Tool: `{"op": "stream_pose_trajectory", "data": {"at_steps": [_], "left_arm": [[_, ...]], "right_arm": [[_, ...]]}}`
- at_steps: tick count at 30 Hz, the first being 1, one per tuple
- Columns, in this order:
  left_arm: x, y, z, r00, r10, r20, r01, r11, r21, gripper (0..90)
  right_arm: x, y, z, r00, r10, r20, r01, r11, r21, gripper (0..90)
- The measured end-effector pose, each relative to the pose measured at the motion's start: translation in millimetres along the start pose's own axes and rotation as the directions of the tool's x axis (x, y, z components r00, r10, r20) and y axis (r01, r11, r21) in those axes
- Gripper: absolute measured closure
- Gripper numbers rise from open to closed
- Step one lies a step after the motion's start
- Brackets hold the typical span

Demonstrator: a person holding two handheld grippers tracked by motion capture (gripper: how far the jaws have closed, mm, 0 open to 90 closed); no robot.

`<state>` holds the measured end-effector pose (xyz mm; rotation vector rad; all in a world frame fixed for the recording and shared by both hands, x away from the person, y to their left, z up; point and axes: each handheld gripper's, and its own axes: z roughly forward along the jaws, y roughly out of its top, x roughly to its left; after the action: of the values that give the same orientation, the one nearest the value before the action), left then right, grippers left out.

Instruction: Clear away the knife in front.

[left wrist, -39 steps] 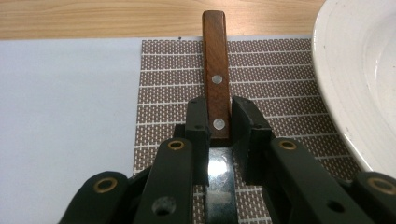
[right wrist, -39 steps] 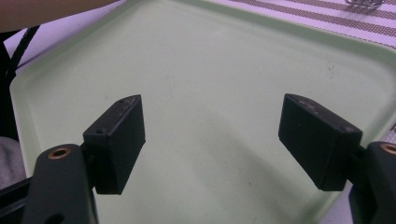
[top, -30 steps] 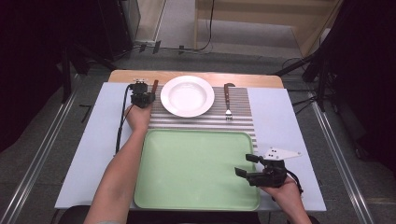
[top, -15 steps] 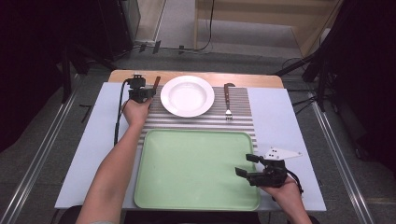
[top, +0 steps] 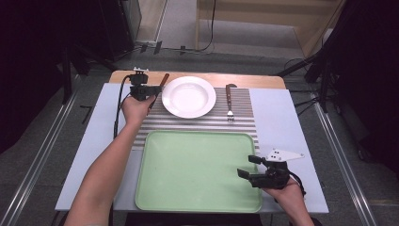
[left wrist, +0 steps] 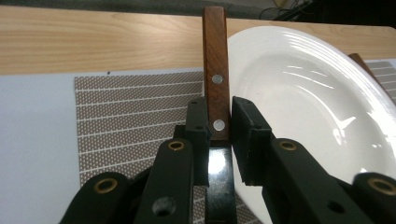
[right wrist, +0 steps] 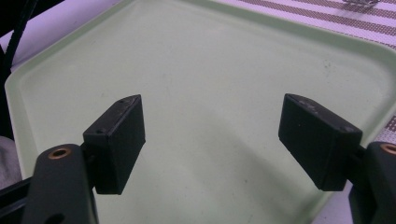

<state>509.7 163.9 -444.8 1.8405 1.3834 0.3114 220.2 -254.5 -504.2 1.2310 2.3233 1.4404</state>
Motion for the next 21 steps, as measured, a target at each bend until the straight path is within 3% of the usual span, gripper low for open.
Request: {"op": "stream_pose_trajectory", "data": {"at_steps": [3, 6, 12, 14, 15, 18, 21], "left_arm": [[-7.8, 2.7, -7.0, 0.9990, 0.009, 0.043, -0.009, 0.9999, 0.005, 77.4], [-12.7, 3.5, -10.2, 0.9982, 0.032, 0.051, -0.032, 0.9994, 0.011, 77.5], [-21.5, 4.4, -20.5, 0.9917, 0.064, 0.112, -0.066, 0.9976, 0.020, 77.5], [-25.8, 4.6, -24.3, 0.9837, 0.052, 0.172, -0.061, 0.9969, 0.049, 77.5], [-25.8, 4.6, -24.3, 0.9837, 0.052, 0.172, -0.061, 0.9969, 0.049, 77.5], [-33.9, 2.5, -30.0, 0.9718, 0.070, 0.226, -0.084, 0.9949, 0.055, 77.4], [-38.7, 0.7, -33.1, 0.9664, 0.087, 0.242, -0.104, 0.9930, 0.057, 77.4]], "right_arm": [[-0.5, 0.3, -0.7, 0.9998, 0.021, 0.005, -0.021, 1.000, -0.011, 22.0], [-0.6, 0.2, -1.1, 0.9997, 0.023, 0.004, -0.023, 1.000, -0.013, 22.0], [-0.4, -0.2, -1.3, 0.9998, 0.020, 0.002, -0.020, 1.000, -0.010, 22.0], [-0.5, -0.2, -1.2, 0.9998, 0.020, 0.002, -0.019, 1.000, -0.009, 22.0], [-0.5, -0.2, -1.2, 0.9998, 0.020, 0.002, -0.019, 1.000, -0.009, 22.0], [-0.2, 0.1, -0.5, 0.9998, 0.018, 0.001, -0.018, 1.000, -0.005, 22.0], [0.1, 0.0, -0.2, 0.9999, 0.015, 0.001, -0.015, 1.000, -0.004, 22.0]]}}
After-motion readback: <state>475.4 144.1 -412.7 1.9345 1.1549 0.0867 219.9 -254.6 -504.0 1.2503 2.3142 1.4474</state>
